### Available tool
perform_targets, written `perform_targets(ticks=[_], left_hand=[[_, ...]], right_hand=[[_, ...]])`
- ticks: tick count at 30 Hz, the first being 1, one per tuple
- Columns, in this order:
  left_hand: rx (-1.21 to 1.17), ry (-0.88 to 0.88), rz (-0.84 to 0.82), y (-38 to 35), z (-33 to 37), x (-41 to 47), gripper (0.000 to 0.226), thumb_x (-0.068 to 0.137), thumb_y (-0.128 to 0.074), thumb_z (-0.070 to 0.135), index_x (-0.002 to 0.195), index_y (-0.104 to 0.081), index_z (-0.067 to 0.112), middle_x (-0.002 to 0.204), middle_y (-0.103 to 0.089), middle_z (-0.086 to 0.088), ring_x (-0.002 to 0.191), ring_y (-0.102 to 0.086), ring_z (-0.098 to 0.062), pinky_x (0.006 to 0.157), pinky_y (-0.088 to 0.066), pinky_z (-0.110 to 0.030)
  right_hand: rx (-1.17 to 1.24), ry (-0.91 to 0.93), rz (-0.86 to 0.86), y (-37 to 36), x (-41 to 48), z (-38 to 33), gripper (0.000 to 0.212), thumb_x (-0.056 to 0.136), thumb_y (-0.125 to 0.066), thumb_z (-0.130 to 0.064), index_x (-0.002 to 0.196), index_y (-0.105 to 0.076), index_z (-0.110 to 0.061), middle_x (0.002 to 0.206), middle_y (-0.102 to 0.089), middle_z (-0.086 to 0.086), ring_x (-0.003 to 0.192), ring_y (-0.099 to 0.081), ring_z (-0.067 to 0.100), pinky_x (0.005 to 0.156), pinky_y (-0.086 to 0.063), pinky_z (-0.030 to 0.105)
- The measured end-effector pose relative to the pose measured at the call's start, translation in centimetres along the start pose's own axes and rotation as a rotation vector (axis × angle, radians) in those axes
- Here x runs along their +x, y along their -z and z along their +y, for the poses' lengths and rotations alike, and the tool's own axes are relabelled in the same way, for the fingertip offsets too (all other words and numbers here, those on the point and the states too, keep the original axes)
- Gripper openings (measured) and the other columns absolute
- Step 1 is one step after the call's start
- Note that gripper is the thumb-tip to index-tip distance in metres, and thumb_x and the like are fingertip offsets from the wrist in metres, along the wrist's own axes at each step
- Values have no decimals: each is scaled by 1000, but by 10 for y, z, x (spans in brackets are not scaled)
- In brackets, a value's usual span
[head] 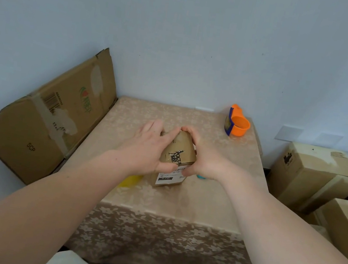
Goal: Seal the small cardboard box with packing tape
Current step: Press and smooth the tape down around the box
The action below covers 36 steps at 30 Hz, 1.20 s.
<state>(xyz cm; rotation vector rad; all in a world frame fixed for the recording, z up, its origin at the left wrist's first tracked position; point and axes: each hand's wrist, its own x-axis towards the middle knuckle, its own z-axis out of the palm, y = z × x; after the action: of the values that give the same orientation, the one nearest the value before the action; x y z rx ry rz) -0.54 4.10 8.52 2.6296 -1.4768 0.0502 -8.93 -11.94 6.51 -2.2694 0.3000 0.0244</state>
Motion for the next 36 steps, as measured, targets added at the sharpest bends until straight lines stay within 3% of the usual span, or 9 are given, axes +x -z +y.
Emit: perform_targets(ticks=[4,10,14,16,20,24,27,36], left_hand=[[-36,-1,3,-1,-3,2,89,73,-56,64,147,-13,37,105,-24,-1,111,-26,-22,95,-28,-33],[-53,-22,30,-7,-5,0,73,78,-52,61,143,-20,49,104,-20,1,113,-27,-23,102,-28,-38],[-57,-42,-2,-8,-5,-4,58,83,-46,62,136,-22,60,118,-29,-5,118,-26,-24,106,-24,-40],[-25,-52,-8,-5,-6,-7,63,83,-44,64,138,-15,59,123,-29,-7,120,-26,-25,107,-24,-40],[-31,25,58,-9,-6,-15,98,75,-42,73,149,3,27,133,-33,-7,128,-28,-27,110,-26,-41],[-32,64,102,-16,-1,-19,97,77,-40,71,149,-8,14,146,-25,-6,135,-21,-25,114,-21,-41],[-66,66,130,-18,3,-20,90,80,-41,67,149,-13,17,149,-24,-5,138,-17,-24,115,-19,-40],[-109,34,98,-15,4,-25,62,85,-46,59,142,-28,42,153,-20,-7,142,-7,-24,116,-12,-39]], right_hand=[[-20,5,14,0,4,1,118,51,-84,-1,142,-20,-37,127,-55,-2,110,-57,21,85,-54,40],[-12,7,9,0,4,2,117,51,-85,-1,142,-22,-37,133,-50,-3,113,-55,21,91,-51,42],[-14,11,14,1,0,0,113,54,-83,1,142,-23,-35,131,-49,-4,110,-55,21,78,-52,34],[-22,17,16,0,-1,-2,112,54,-83,0,141,-22,-35,130,-50,-4,109,-55,21,70,-50,30],[-28,29,30,-2,-4,-5,113,53,-84,0,141,-22,-35,131,-49,-3,113,-54,21,78,-53,36],[-32,32,41,-2,-7,-5,111,55,-83,1,143,-22,-32,129,-47,-4,109,-52,18,65,-43,21],[-34,24,48,-2,-7,-3,110,57,-82,1,143,-22,-32,121,-46,-8,102,-52,16,54,-36,16],[-55,3,58,-3,-8,-3,111,55,-83,-1,141,-22,-35,116,-48,-8,99,-56,19,55,-42,21]])
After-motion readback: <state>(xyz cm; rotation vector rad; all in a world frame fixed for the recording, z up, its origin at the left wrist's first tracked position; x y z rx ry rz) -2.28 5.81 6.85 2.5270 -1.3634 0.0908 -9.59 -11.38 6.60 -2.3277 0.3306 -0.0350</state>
